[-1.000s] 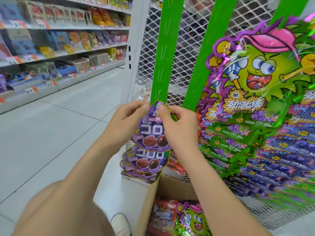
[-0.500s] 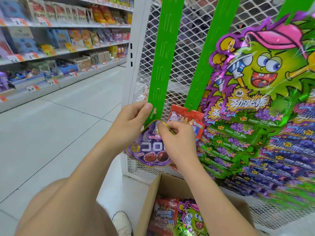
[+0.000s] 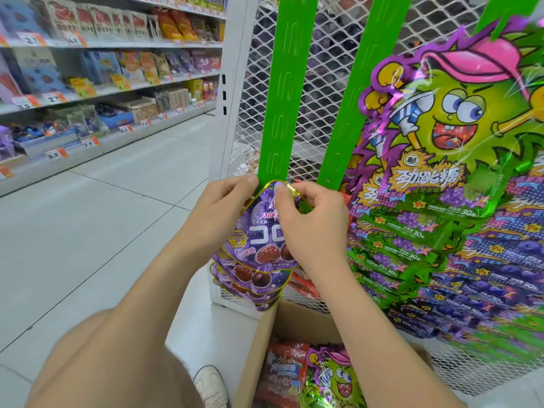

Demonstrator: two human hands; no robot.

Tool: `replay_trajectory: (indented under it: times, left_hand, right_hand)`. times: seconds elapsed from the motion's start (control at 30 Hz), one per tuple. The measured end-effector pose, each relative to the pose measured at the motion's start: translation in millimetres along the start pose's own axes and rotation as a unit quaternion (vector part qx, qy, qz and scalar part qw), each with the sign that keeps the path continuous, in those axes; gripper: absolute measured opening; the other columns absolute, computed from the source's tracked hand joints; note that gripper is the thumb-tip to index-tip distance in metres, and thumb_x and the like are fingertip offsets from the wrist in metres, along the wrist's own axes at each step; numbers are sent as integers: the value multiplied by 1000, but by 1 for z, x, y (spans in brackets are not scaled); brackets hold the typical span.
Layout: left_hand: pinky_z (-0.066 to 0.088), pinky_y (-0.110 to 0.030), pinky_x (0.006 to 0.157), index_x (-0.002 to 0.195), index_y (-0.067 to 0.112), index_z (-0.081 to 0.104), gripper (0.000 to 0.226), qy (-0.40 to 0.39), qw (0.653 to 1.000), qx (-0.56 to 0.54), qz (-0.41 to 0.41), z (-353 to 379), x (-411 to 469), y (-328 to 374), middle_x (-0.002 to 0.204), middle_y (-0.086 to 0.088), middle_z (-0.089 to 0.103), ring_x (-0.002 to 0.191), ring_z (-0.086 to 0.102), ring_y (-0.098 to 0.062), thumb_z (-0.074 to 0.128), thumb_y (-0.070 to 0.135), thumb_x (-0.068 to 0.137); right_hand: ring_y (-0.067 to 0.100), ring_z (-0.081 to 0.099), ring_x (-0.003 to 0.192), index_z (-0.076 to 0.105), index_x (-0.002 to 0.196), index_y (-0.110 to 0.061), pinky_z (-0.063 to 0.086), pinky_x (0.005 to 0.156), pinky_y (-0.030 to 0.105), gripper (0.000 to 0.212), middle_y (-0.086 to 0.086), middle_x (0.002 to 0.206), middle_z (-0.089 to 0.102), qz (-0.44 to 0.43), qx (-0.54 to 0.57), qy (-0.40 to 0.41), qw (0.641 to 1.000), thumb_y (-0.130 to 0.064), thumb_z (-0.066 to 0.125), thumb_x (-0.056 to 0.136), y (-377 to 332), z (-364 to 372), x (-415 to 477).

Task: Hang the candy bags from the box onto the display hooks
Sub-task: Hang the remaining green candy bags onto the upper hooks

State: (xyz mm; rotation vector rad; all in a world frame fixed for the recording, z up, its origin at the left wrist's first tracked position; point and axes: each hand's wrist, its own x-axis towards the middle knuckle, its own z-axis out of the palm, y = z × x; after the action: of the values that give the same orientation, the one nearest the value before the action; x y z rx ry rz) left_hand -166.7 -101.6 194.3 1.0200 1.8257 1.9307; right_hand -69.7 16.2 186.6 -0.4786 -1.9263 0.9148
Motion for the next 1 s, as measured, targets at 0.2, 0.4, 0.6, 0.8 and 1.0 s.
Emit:
replay_trajectory:
  times: [0.2,0.4,0.6,0.8,1.0]
  left_hand:
    - [50,-14,69,85,13,73,27,-14,1000,6,4,-1,-1,0,75,9,68,71,61,-2,58,14,107]
    - [53,-38,82,99,8,76,17,-3,998,65,23,-7,2,-8,90,-17,74,82,65,-16,65,20,105]
    - [55,-31,95,130,21,59,35,75,931,311,177,5,-8,-30,112,12,73,107,69,-11,69,13,97]
    - [40,-52,106,140,10,54,57,102,836,495,214,53,-38,-54,139,-14,50,124,46,-39,63,17,84]
    - [54,-42,82,105,25,67,12,-337,815,455,121,105,-54,-103,96,4,70,93,66,-24,62,24,94]
  right_hand:
    - [14,28,51,61,65,-5,29,53,35,42,4,50,41,7,-34,1,999,-34,73,92,-3,-1,-3]
    - [18,29,51,51,59,-8,30,53,40,55,1,48,35,33,-22,-60,997,-42,67,99,18,3,-17]
    - [7,67,62,72,77,-23,59,76,44,22,-14,64,70,66,-65,-54,994,-37,72,95,53,-9,-54]
    - [13,69,72,79,85,-24,58,89,36,17,-12,68,72,160,-167,-240,943,-30,67,96,139,-47,-108]
    - [16,74,74,82,86,-19,55,68,25,21,-3,76,77,361,-218,-372,827,-17,65,98,259,-87,-165]
